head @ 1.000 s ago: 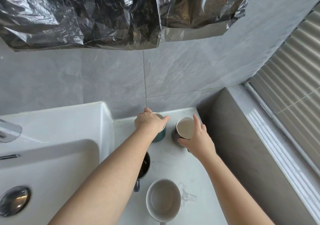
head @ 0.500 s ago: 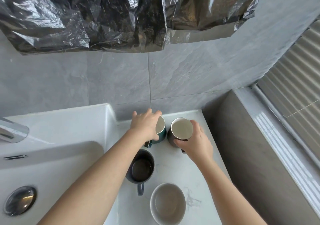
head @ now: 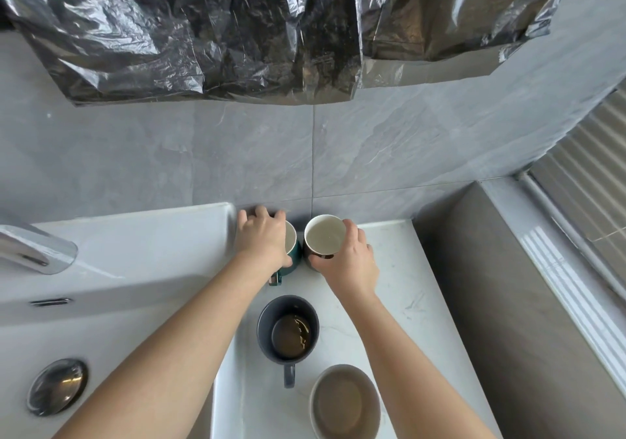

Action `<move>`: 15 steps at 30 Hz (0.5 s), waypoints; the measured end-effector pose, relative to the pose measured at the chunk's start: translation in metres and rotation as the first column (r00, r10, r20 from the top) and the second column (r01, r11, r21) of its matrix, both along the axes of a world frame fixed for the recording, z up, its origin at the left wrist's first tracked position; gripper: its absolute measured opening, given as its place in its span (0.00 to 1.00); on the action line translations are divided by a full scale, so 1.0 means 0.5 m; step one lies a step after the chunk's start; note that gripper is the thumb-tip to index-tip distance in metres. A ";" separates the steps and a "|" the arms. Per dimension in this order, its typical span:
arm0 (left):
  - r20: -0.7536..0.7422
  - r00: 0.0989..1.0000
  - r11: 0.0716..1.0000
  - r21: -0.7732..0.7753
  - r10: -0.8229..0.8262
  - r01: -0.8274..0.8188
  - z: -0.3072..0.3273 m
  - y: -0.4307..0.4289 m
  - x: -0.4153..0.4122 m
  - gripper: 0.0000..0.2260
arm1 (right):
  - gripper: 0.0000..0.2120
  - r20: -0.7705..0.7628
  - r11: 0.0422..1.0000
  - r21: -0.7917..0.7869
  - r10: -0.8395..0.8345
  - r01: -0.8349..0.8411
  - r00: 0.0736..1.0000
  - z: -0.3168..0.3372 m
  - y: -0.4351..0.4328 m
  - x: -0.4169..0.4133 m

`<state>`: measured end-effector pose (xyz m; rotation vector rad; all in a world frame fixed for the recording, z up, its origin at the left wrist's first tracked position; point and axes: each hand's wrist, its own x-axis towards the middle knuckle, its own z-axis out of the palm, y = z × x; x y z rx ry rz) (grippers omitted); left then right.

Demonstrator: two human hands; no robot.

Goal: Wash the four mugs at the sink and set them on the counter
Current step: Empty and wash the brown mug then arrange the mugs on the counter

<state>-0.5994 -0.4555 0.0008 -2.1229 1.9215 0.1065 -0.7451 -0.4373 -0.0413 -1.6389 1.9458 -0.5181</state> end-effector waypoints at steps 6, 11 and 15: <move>-0.014 0.997 0.996 -0.046 0.074 -0.075 -0.009 0.005 0.014 0.35 | 0.41 0.020 1.000 0.003 0.020 -0.020 1.000 -0.003 -0.005 0.022; 0.007 0.999 0.996 -0.073 0.045 -0.044 -0.009 0.015 0.031 0.35 | 0.41 0.027 1.000 0.000 0.030 -0.030 0.999 0.000 -0.004 0.035; 0.091 0.996 0.995 -0.103 0.016 -0.006 -0.007 0.024 0.029 0.34 | 0.41 0.034 1.000 -0.004 0.031 -0.031 0.999 -0.001 -0.002 0.038</move>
